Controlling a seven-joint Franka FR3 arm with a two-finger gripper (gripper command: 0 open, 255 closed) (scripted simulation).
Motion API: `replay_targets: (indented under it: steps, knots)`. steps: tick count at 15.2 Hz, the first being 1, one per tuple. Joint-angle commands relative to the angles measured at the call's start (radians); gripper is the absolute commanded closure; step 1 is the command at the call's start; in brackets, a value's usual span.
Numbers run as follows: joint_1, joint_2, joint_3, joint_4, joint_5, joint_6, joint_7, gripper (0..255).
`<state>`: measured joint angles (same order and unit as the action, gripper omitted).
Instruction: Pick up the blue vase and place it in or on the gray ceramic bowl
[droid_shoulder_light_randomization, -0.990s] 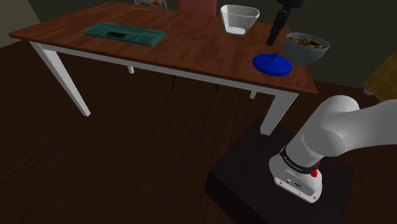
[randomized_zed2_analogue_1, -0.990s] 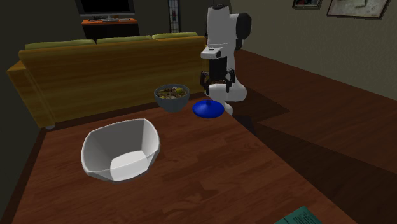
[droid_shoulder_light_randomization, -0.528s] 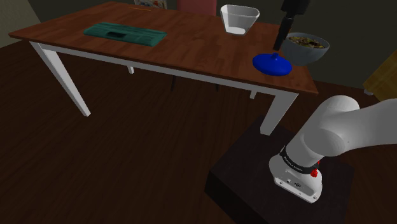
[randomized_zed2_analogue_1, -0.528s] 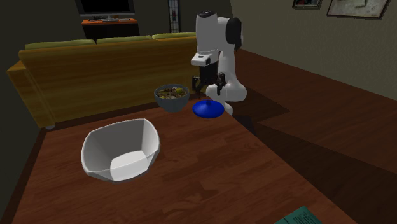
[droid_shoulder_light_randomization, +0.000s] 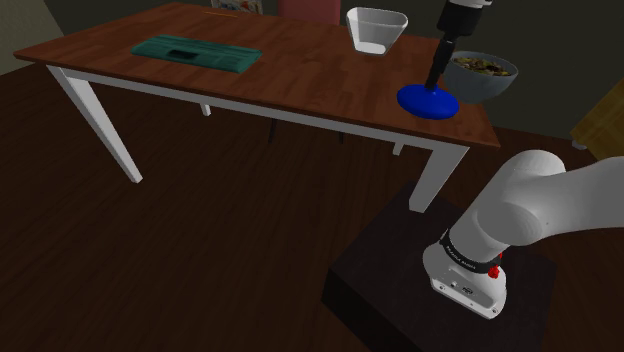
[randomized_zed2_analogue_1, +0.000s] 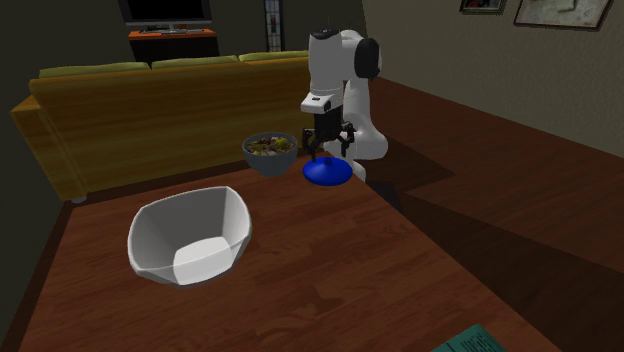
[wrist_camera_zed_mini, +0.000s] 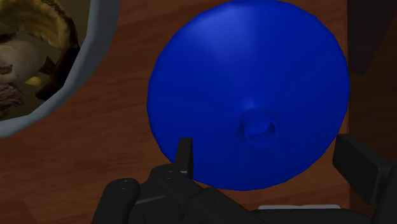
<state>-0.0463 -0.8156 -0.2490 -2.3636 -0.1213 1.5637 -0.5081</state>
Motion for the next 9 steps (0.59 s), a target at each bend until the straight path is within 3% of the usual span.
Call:
replay_targets:
  steps: [1, 3, 4, 9]
  knots:
    - [0.000, 0.000, 0.000, 0.000, 0.000, 0.000, 0.000, 0]
    - [0.000, 0.000, 0.000, 0.000, 0.000, 0.000, 0.000, 0]
    - [0.000, 0.000, 0.000, 0.000, 0.000, 0.000, 0.000, 255]
    - [0.000, 0.000, 0.000, 0.000, 0.000, 0.000, 0.000, 255]
